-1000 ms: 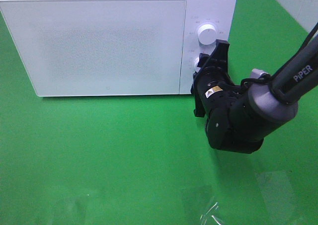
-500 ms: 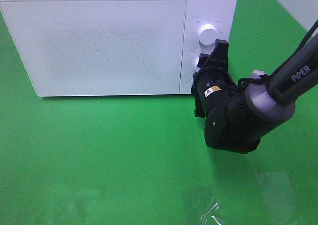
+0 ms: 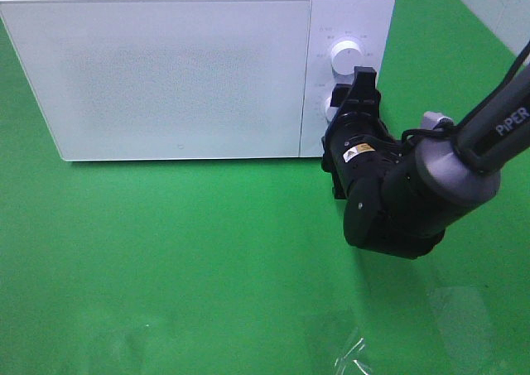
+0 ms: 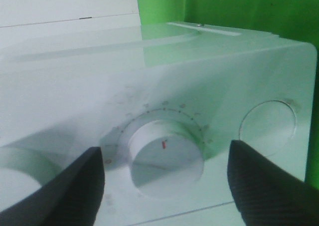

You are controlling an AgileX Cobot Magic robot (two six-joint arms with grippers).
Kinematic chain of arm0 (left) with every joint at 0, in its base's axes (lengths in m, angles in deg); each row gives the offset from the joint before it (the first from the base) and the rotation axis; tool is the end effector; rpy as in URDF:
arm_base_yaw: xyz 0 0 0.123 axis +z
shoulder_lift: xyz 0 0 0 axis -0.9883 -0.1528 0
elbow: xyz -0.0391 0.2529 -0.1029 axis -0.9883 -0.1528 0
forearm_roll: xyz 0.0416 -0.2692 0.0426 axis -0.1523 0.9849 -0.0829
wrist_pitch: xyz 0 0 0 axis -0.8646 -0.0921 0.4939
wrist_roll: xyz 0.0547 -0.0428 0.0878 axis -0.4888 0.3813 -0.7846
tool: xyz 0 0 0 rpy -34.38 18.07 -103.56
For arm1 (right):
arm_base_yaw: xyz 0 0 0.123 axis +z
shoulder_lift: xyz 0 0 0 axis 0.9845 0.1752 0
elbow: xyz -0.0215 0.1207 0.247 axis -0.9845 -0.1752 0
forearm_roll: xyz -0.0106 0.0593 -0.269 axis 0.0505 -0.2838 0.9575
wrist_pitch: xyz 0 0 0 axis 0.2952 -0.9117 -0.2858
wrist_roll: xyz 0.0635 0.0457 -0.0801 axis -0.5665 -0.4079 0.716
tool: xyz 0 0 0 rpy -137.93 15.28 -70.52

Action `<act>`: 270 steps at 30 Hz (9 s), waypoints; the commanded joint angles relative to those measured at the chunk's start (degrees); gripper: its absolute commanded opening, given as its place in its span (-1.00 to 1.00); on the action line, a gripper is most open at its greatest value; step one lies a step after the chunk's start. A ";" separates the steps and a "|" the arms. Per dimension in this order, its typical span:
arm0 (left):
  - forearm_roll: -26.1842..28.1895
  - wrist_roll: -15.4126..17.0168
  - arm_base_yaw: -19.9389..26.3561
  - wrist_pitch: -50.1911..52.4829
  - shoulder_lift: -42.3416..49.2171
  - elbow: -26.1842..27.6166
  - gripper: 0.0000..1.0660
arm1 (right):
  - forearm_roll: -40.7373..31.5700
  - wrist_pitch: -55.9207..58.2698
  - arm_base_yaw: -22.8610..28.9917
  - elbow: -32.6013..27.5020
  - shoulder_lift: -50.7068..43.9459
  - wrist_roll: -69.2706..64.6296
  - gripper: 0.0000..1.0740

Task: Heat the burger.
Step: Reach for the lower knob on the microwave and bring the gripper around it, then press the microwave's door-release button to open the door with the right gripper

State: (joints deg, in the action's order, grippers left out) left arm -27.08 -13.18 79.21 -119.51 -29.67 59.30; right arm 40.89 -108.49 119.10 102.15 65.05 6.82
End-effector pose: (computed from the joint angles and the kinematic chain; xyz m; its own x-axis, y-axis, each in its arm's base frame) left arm 0.0426 -0.0060 0.2826 -0.4323 0.0974 -0.8965 0.1066 0.9927 0.0565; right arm 0.3335 0.1823 0.0771 -0.0044 0.9968 0.0797 0.0922 -0.0790 0.9926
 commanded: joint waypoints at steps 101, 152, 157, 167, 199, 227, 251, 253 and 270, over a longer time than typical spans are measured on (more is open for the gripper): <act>-0.11 0.06 0.17 0.74 1.15 -0.29 0.87 | 45.38 122.67 -22.86 -9.34 -90.99 76.78 0.50; -0.06 0.06 0.17 0.74 1.15 -0.29 0.87 | 44.23 118.14 -35.07 -13.64 -113.73 76.66 0.42; -0.06 0.06 0.17 0.74 1.15 -0.29 0.87 | 44.23 111.55 -34.95 -13.64 -107.72 76.72 0.42; -0.06 0.06 0.17 0.74 1.15 -0.29 0.87 | 44.18 101.64 -35.01 -13.75 -95.97 76.66 0.42; -0.06 0.06 0.17 0.74 1.15 -0.29 0.87 | 43.83 24.75 -34.89 -31.51 -57.07 75.29 0.42; -0.06 0.06 0.17 0.74 1.15 -0.29 0.87 | 6.42 -4.18 1.72 -29.11 -22.52 87.61 0.42; -0.06 0.06 0.17 0.74 1.15 -0.29 0.87 | 6.47 -2.35 3.78 -24.75 -19.88 43.37 -0.23; -0.06 0.06 0.17 0.74 1.15 -0.29 0.87 | 6.59 -2.35 3.78 -24.75 -19.88 35.52 -0.40; -0.06 0.06 0.17 0.74 1.15 -0.29 0.87 | 6.99 5.16 3.78 -24.52 -19.82 4.41 -1.00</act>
State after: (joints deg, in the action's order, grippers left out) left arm -27.08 -13.18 79.21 -119.51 -29.67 59.30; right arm 47.25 -105.69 122.65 77.11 45.05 14.04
